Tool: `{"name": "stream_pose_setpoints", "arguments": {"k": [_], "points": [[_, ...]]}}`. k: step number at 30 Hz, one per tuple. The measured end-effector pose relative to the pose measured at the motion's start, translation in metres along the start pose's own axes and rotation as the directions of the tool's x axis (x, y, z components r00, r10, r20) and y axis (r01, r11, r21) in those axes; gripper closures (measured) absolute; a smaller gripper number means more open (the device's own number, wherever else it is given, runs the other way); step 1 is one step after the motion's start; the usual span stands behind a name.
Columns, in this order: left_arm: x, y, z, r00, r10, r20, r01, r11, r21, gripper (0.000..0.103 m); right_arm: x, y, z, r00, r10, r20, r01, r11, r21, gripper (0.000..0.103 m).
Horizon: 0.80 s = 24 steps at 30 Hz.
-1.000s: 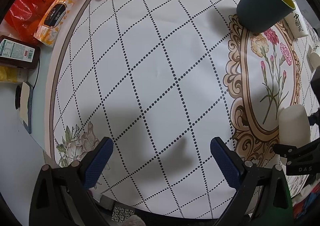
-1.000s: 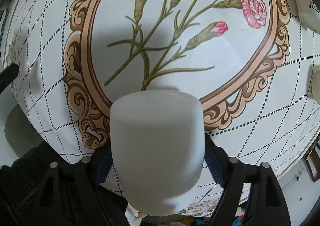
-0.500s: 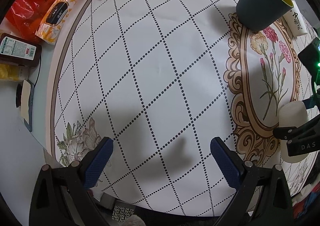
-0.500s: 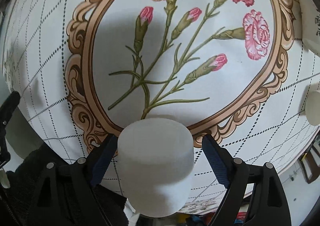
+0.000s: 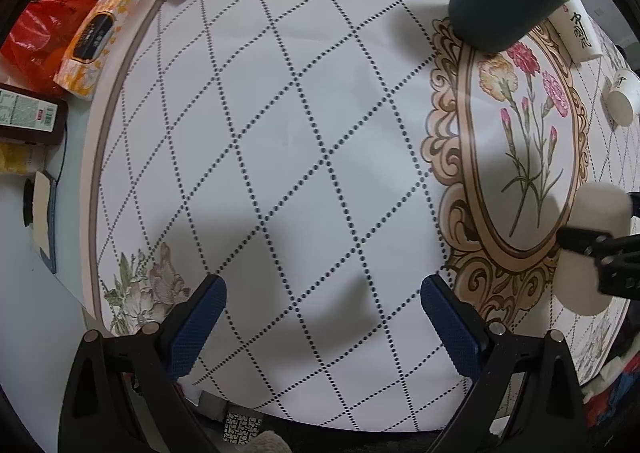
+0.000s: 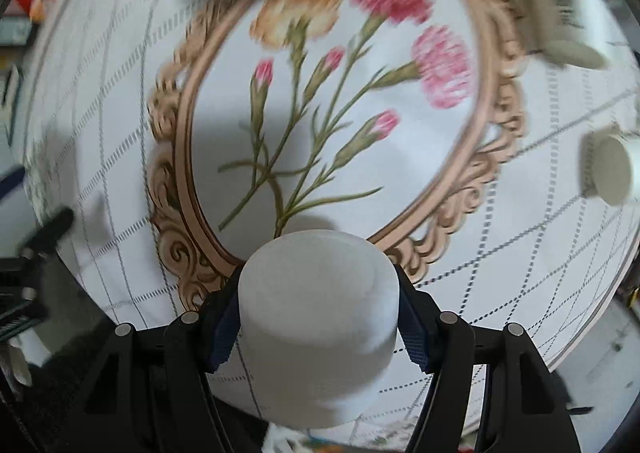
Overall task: Flip cup upside down
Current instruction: 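Lower the inverted white plastic cup onto the carnation print with the right gripper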
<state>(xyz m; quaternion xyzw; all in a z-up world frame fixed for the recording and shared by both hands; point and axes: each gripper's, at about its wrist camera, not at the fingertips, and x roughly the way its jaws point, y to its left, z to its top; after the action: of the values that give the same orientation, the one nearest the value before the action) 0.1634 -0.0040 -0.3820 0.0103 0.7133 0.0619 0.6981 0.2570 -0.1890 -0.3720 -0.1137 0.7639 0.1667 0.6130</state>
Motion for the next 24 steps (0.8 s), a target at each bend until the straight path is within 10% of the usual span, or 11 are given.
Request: {"name": "stream_pose_setpoints", "arguments": {"k": [5,11,18,24], "points": [[0.004,-0.01,0.003,0.999,-0.03,-0.019,0.031,0.999,0.023,0.003,-0.029,-0.016,-0.024,0.98,0.018,0.197,-0.04,0.993,0.109,0.033],[0.006,-0.027,0.005,0.999,-0.024,-0.033,0.026,0.998,0.061,0.003,-0.051,-0.024,-0.053,0.885,-0.038,0.463,-0.062,0.978,0.199,0.033],[0.007,-0.045,0.007,0.999,0.01,-0.036,-0.006,0.994,0.114,0.003,-0.038,-0.026,-0.069,0.722,-0.145,0.677,-0.068,0.958,0.278,0.033],[0.007,-0.056,0.006,0.999,0.025,-0.031,-0.02,0.99,0.141,0.003,-0.013,-0.021,-0.081,0.689,-0.189,0.7,-0.042,0.953,0.299,0.033]]}}
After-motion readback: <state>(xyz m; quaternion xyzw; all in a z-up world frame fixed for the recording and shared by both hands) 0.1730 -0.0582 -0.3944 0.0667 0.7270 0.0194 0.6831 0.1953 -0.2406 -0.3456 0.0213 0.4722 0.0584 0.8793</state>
